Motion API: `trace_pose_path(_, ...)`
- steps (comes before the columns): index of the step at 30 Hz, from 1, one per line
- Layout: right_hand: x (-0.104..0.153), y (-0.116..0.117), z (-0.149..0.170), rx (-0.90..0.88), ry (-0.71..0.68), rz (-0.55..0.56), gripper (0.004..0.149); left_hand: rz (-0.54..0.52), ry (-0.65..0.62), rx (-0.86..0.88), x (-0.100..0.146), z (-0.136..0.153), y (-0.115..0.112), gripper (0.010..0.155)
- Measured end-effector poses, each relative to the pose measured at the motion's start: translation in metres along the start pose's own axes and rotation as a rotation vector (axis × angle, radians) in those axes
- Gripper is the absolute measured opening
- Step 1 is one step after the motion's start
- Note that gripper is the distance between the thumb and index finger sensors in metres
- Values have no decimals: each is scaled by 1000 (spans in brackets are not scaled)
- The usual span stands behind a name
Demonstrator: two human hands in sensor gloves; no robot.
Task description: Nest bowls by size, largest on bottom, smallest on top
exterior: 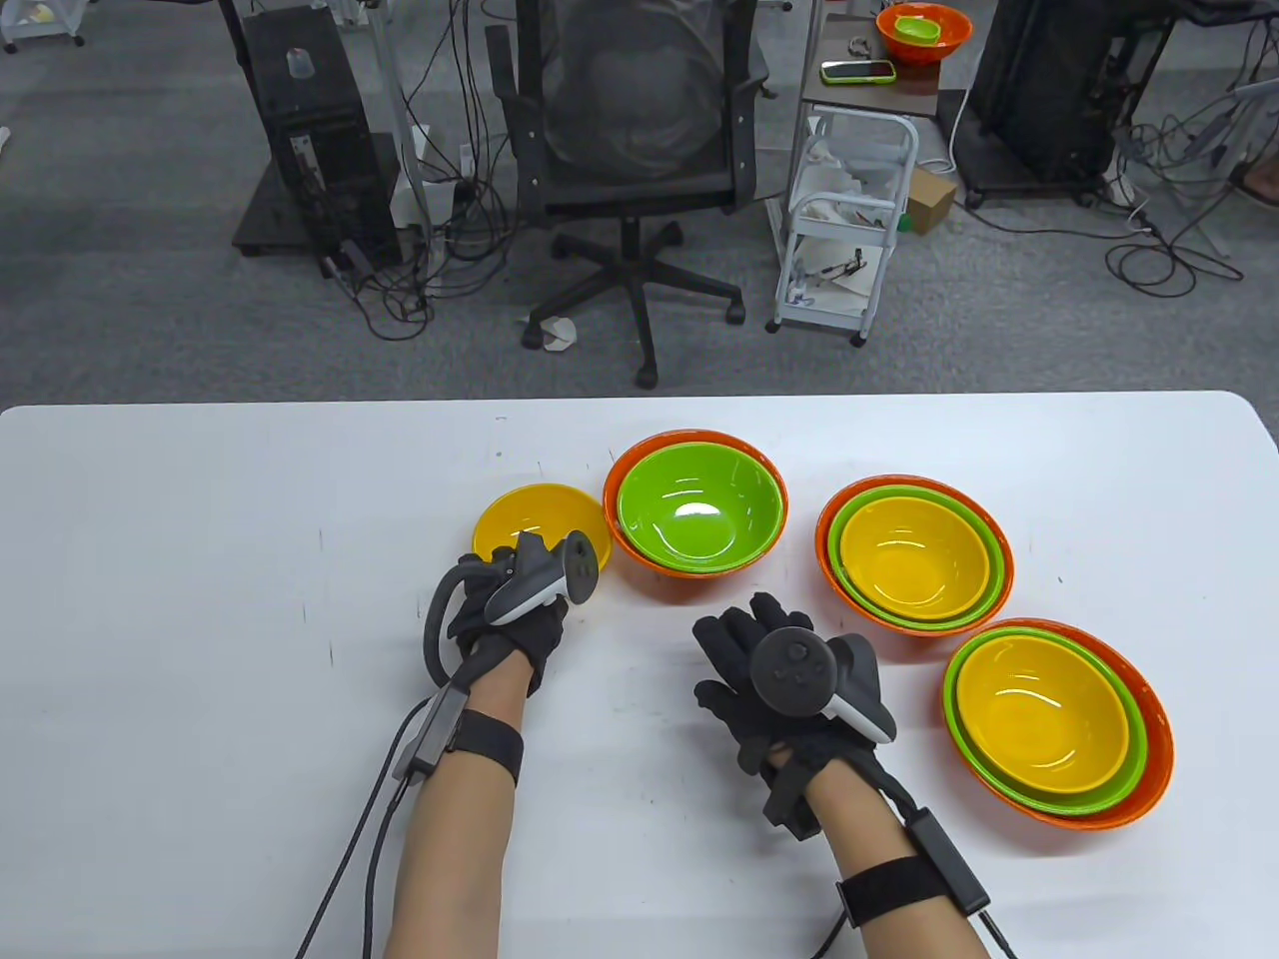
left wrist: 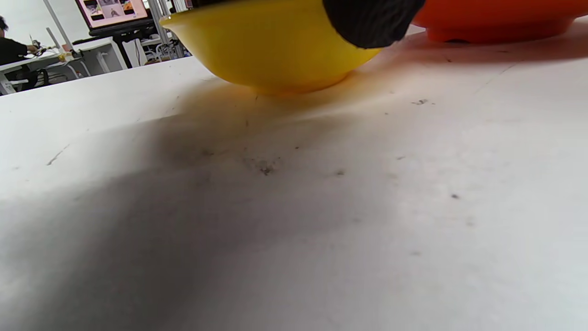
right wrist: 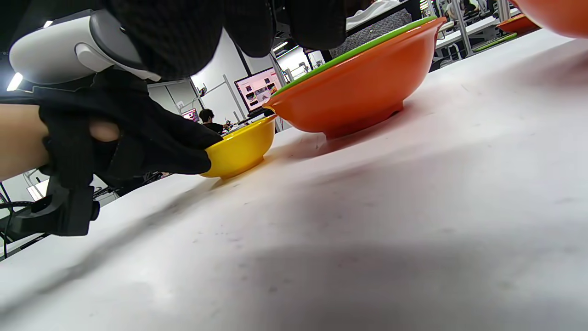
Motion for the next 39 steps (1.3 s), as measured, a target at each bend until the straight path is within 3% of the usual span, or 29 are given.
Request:
trace_pose_path(14,1,-8,0,-37,-29,68,65,-245,-58,43,36,20,17,44)
trace_pose_path(27,11,-11,-20,-67,-181,142,74,-384,-343,158,117,9,32,43)
trace_pose_path(35,14,-5,-32,-18,-243,122,72,-425,-493,204,144,-6,32,43)
trace_pose_path(39,16,-6,-33,6,-235,152,62,-441,-497,208,148,-8,32,43)
Point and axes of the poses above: the tracker on the back of each hand, its own z axis roughly to the little-finger side, its own x axis roughly from the fingertips to the wrist, y = z × x, the point moved 2 cm from there along -x, roughly from the wrist to the fingertips, and after that the axes turned 13 degrees about y, right-handed, at the moved point
